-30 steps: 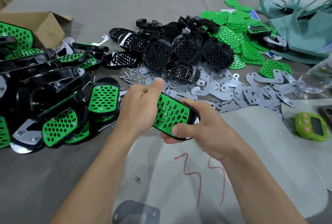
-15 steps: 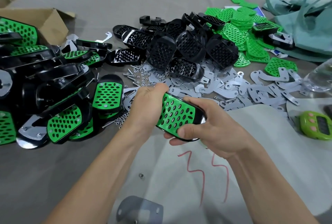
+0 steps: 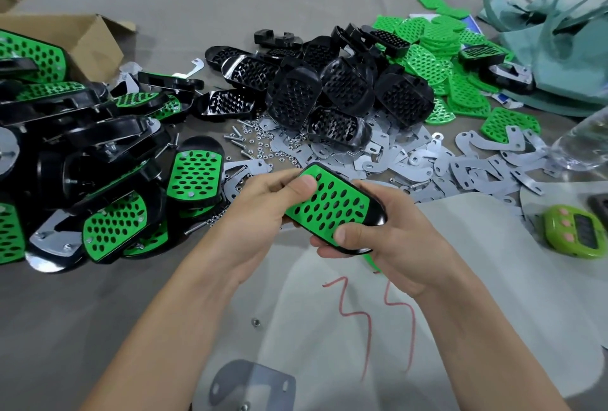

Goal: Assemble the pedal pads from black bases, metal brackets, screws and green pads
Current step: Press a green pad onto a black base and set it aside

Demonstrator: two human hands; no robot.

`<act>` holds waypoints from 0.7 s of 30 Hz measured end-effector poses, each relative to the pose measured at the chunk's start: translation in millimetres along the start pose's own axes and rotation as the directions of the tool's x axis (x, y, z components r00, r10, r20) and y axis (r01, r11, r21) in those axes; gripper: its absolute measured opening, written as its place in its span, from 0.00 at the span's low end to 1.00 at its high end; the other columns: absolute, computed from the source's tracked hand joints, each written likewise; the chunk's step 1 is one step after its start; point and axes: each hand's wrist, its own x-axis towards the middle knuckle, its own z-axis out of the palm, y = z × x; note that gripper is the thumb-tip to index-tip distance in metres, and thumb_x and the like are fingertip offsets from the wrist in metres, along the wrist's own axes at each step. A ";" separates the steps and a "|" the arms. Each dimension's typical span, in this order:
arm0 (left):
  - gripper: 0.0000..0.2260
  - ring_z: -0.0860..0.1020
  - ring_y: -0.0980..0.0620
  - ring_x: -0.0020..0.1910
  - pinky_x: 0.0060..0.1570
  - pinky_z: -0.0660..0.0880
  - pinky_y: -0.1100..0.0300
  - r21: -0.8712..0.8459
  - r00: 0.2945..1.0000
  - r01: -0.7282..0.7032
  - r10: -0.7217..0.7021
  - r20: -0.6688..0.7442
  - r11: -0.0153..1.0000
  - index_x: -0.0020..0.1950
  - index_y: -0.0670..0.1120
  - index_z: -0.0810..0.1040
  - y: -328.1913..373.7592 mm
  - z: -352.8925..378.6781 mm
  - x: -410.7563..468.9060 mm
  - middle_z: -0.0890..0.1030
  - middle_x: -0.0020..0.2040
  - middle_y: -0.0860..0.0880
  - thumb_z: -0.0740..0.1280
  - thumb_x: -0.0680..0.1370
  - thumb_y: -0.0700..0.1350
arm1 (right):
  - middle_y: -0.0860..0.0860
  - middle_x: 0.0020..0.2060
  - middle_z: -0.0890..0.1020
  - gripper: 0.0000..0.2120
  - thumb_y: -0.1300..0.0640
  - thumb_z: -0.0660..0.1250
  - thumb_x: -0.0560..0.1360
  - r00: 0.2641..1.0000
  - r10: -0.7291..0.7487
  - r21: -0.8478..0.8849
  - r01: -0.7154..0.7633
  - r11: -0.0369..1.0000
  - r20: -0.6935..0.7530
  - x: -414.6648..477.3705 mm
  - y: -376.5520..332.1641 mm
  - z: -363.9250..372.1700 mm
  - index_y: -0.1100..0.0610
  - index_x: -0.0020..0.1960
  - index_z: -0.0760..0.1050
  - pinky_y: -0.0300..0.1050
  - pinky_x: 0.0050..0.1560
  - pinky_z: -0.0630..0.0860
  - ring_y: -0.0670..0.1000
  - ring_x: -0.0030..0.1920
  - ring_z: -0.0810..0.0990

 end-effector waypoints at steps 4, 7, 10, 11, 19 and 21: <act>0.10 0.78 0.43 0.46 0.51 0.72 0.49 -0.046 1.000 0.029 -0.029 0.002 0.999 0.48 0.40 0.85 5.1 0.5 -1.5 0.83 0.47 0.38 0.70 0.76 0.47 | 0.72 0.53 0.79 0.24 0.72 0.71 0.67 1.000 -0.015 -0.018 0.015 1.000 0.027 0.1 -1.6 -1.2 0.70 0.62 0.74 0.54 0.44 0.83 0.70 0.46 0.84; 0.13 0.73 0.40 0.47 0.51 0.65 0.44 -0.112 0.996 0.088 -0.090 -0.020 0.990 0.47 0.38 0.86 4.9 0.0 -0.9 0.80 0.48 0.33 0.70 0.73 0.47 | 0.72 0.53 0.79 0.24 0.72 0.72 0.67 0.999 -0.010 0.005 0.010 1.000 0.042 -1.1 1.2 -1.1 0.70 0.62 0.74 0.55 0.43 0.83 0.70 0.46 0.84; 0.12 0.77 0.41 0.45 0.52 0.70 0.44 -0.091 0.994 0.094 -0.098 -0.043 0.991 0.46 0.41 0.87 4.7 -2.5 0.7 0.83 0.46 0.35 0.70 0.72 0.48 | 0.71 0.53 0.80 0.22 0.73 0.72 0.66 1.000 -0.007 0.065 0.005 0.998 0.027 -0.2 7.2 4.2 0.67 0.60 0.76 0.55 0.44 0.83 0.68 0.46 0.84; 0.11 0.79 0.42 0.45 0.53 0.72 0.45 -0.059 0.995 0.086 -0.089 -0.051 0.995 0.46 0.42 0.87 3.9 -2.7 2.1 0.84 0.47 0.35 0.70 0.74 0.48 | 0.69 0.52 0.81 0.20 0.72 0.72 0.66 1.000 0.000 0.058 0.001 0.998 -0.010 1.4 8.8 6.0 0.65 0.58 0.78 0.55 0.44 0.83 0.66 0.47 0.84; 0.11 0.78 0.41 0.49 0.56 0.71 0.43 -0.164 0.983 0.126 -0.145 -0.111 0.978 0.47 0.40 0.88 -8.9 2.0 6.0 0.84 0.48 0.36 0.70 0.72 0.46 | 0.58 0.38 0.82 0.05 0.56 0.76 0.71 0.898 -0.185 -0.130 0.145 0.981 -0.400 9.9 21.3 16.7 0.56 0.45 0.82 0.60 0.32 0.83 0.60 0.36 0.82; 0.12 0.78 0.43 0.48 0.56 0.71 0.44 -0.223 0.983 0.148 -0.167 -0.070 0.964 0.46 0.41 0.88 -9.8 2.1 5.5 0.85 0.47 0.40 0.69 0.71 0.46 | 0.57 0.35 0.82 0.05 0.55 0.77 0.69 0.887 -0.213 -0.133 0.172 0.976 -0.410 10.4 18.9 16.7 0.55 0.43 0.84 0.55 0.29 0.81 0.59 0.33 0.82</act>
